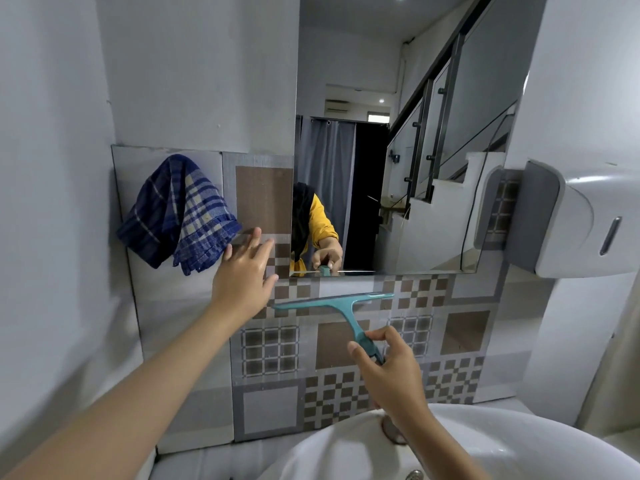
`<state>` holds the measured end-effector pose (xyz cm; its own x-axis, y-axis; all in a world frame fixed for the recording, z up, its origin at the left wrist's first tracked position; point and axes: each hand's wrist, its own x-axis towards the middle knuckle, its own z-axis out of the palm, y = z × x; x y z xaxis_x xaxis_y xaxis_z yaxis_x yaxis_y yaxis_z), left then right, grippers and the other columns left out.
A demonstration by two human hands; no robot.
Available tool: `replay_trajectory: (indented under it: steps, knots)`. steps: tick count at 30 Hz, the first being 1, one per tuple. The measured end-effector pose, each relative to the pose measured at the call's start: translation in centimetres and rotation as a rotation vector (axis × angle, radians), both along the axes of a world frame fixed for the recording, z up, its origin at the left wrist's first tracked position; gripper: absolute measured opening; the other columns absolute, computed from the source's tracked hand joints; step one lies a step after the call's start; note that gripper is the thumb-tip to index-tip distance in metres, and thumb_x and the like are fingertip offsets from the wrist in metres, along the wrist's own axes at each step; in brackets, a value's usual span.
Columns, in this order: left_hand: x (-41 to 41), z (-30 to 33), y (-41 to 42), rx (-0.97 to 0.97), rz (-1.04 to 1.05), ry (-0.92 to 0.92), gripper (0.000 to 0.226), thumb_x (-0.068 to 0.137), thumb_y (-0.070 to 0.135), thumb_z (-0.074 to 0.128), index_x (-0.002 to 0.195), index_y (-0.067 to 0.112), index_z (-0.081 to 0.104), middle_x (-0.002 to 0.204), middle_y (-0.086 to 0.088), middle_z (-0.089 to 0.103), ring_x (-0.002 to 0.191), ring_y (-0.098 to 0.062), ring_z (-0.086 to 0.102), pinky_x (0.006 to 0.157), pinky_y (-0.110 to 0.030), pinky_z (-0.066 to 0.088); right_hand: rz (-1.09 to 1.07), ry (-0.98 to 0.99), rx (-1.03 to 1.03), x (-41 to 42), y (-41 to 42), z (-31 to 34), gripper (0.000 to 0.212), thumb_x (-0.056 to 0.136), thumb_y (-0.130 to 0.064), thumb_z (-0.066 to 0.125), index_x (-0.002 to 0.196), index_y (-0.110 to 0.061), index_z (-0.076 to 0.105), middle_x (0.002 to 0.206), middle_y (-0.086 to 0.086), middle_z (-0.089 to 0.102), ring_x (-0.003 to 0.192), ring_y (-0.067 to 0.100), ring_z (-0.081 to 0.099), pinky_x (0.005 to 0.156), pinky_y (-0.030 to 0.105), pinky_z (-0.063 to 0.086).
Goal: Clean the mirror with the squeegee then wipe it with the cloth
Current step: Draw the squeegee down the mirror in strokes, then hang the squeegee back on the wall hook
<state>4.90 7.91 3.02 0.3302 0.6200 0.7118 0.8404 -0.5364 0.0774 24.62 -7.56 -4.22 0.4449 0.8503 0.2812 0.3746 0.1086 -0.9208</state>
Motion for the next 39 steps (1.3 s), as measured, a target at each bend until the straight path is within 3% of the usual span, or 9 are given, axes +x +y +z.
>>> replay_trajectory:
  steps: [3,6,10,14,19,22,26,31,39]
  knots:
    - [0.6,0.7,-3.3,-0.125,-0.113,-0.291,0.052,0.086,0.026,0.063,0.133,0.011,0.046,0.124,-0.017,0.061,0.108,-0.030,0.060,0.112,-0.050,0.028,0.117,-0.109,-0.126,0.0,-1.2,1.9,0.019,0.084,-0.029,0.072,0.096,-0.023,0.058,0.090,0.003,0.067,0.043,0.000,0.054,0.042,0.012,0.042]
    - [0.7,0.7,-6.5,-0.325,-0.387,-0.464,0.040,0.083,0.024,0.067,0.122,0.020,0.057,0.116,-0.001,0.067,0.109,-0.013,0.060,0.098,-0.037,0.047,0.227,-0.352,-0.225,-0.5,-2.4,4.4,0.017,0.082,-0.032,0.072,0.094,-0.030,0.059,0.084,-0.005,0.066,0.058,0.005,0.060,0.051,0.015,0.050]
    - [-0.6,0.0,-8.9,-0.689,-0.621,-0.393,0.025,0.082,0.023,0.069,0.107,0.025,0.064,0.101,0.009,0.070,0.097,-0.005,0.064,0.091,-0.035,0.053,0.435,-0.567,-0.320,-1.2,-2.9,8.0,0.022,0.081,-0.029,0.073,0.101,-0.025,0.064,0.087,-0.004,0.069,0.059,0.004,0.063,0.058,0.020,0.056]
    - [-2.3,-0.7,-10.0,-0.844,-0.658,-0.250,0.016,0.081,0.014,0.071,0.096,0.017,0.069,0.092,0.004,0.072,0.088,-0.007,0.068,0.085,-0.031,0.055,0.588,-0.637,-0.361,-1.1,-1.8,10.1,0.030,0.072,-0.033,0.080,0.099,-0.027,0.065,0.090,0.003,0.073,0.062,0.011,0.067,0.066,0.042,0.061]
    - [-4.0,-1.7,-9.9,-0.862,-0.673,-0.311,0.015,0.076,0.006,0.073,0.084,0.017,0.068,0.091,-0.006,0.071,0.086,-0.019,0.069,0.085,-0.040,0.056,0.729,-0.707,-0.427,-2.2,-0.2,12.3,0.034,0.073,-0.024,0.081,0.103,-0.026,0.064,0.079,0.004,0.074,0.048,0.007,0.060,0.047,0.025,0.052]
    - [-4.7,-2.5,-9.6,-0.860,-0.661,-0.377,0.021,0.073,0.005,0.075,0.075,0.025,0.067,0.090,-0.006,0.070,0.086,-0.022,0.068,0.084,-0.044,0.056,0.671,-0.596,-0.329,-1.7,1.1,13.7,0.038,0.071,-0.019,0.083,0.106,-0.022,0.066,0.076,0.012,0.074,0.044,0.011,0.053,0.040,0.020,0.047]
    - [-5.5,-4.6,-9.2,-0.800,-0.635,-0.576,0.022,0.073,0.007,0.076,0.075,0.028,0.068,0.089,-0.003,0.067,0.082,-0.020,0.065,0.082,-0.040,0.056,0.554,-0.130,-0.130,-1.6,3.3,13.6,0.044,0.072,-0.007,0.080,0.112,-0.017,0.064,0.086,0.012,0.075,0.066,0.016,0.066,0.063,0.033,0.059]
    - [-5.9,-7.2,-8.6,-0.697,-0.556,-0.767,0.021,0.075,0.009,0.075,0.086,0.025,0.068,0.090,-0.001,0.065,0.073,-0.025,0.066,0.070,-0.034,0.058,0.554,0.089,0.022,-5.5,6.7,10.5,0.040,0.076,0.002,0.075,0.110,-0.016,0.063,0.090,0.008,0.075,0.080,0.018,0.070,0.071,0.033,0.057]
    - [-7.1,-9.1,-6.8,-0.577,-0.427,-0.975,0.024,0.078,0.009,0.072,0.099,0.019,0.064,0.092,-0.007,0.064,0.073,-0.028,0.066,0.060,-0.031,0.059,0.440,-0.066,0.158,-10.8,12.8,8.3,0.032,0.074,-0.004,0.080,0.099,-0.018,0.065,0.081,0.001,0.072,0.072,0.013,0.069,0.067,0.024,0.058]
